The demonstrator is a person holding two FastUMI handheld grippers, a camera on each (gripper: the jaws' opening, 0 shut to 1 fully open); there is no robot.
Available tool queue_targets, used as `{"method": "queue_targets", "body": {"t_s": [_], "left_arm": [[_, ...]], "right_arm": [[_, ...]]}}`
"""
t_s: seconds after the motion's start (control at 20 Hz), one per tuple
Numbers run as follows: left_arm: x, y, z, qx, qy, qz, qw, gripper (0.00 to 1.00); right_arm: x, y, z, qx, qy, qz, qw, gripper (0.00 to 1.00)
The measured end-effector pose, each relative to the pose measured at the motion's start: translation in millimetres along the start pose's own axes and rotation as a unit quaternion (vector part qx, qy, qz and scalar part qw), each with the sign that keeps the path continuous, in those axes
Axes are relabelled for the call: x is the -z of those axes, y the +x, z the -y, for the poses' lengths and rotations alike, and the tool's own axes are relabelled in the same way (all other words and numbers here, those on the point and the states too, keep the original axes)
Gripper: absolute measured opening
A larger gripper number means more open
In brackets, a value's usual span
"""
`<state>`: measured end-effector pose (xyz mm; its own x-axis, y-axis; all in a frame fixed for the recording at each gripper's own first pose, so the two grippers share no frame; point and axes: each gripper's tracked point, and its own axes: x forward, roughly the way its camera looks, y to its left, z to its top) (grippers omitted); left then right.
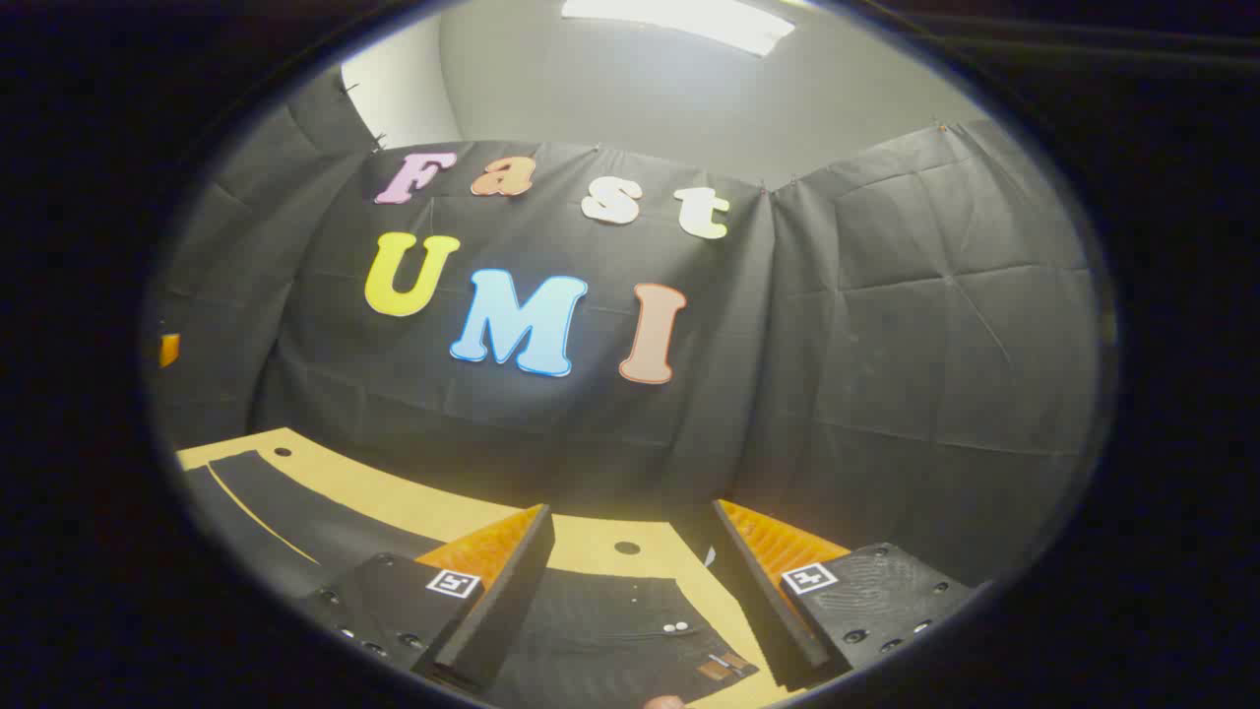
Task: Grasp the waist and the cuffs of the jeans and fold them to make the two legs overlap; first hold the waist and fold one-third of the jeans toward the cuffs, then hold the cuffs and fold the remaining one-third in the same direction to finish folding.
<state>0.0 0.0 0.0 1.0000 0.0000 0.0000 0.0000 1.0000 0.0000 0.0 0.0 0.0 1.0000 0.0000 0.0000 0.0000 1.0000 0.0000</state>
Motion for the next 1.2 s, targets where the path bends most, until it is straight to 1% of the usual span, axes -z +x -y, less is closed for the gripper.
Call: {"method": "queue_targets", "body": {"t_s": [0.05, 0.1, 0.15, 0.75, 0.8, 0.85, 0.9, 0.95, 1.0, 1.05, 1.2], "left_arm": [[0, 1, 0, 0.000, 0.000, -0.001, 1.000, 0.97], [-1, 2, 0, -0.001, 0.001, 0.000, 1.000, 1.00], [-2, 1, -1, -0.001, 0.002, 0.000, 1.000, 0.97], [2, 7, -2, -0.008, -0.006, -0.002, 1.000, 0.97], [2, 7, -3, -0.008, -0.008, -0.004, 1.000, 0.94], [3, 9, -3, -0.010, -0.010, -0.006, 1.000, 0.97], [5, 9, -4, -0.010, -0.013, -0.008, 1.000, 0.94], [6, 10, -4, -0.010, -0.015, -0.011, 1.000, 0.96], [9, 9, -5, -0.012, -0.019, -0.014, 1.000, 0.94], [11, 9, -5, -0.012, -0.024, -0.017, 0.999, 0.96], [25, 14, -6, -0.008, -0.051, -0.034, 0.998, 0.97]], "right_arm": [[-1, 1, 0, 0.000, 0.001, 0.000, 1.000, 0.95], [1, 1, -1, 0.000, 0.001, 0.000, 1.000, 0.95], [0, 2, -1, 0.000, 0.002, 0.001, 1.000, 0.94], [2, 7, -1, -0.004, 0.007, 0.003, 1.000, 0.94], [3, 7, -1, -0.004, 0.007, 0.003, 1.000, 0.94], [3, 7, -1, -0.004, 0.007, 0.002, 1.000, 0.94], [4, 7, 0, -0.004, 0.008, 0.001, 1.000, 0.94], [6, 8, 0, -0.004, 0.008, 0.000, 1.000, 0.94], [6, 8, 0, -0.004, 0.009, -0.001, 1.000, 0.94], [7, 8, 1, -0.003, 0.011, -0.003, 1.000, 0.94], [15, 8, 7, 0.007, 0.016, -0.012, 1.000, 0.94]]}}
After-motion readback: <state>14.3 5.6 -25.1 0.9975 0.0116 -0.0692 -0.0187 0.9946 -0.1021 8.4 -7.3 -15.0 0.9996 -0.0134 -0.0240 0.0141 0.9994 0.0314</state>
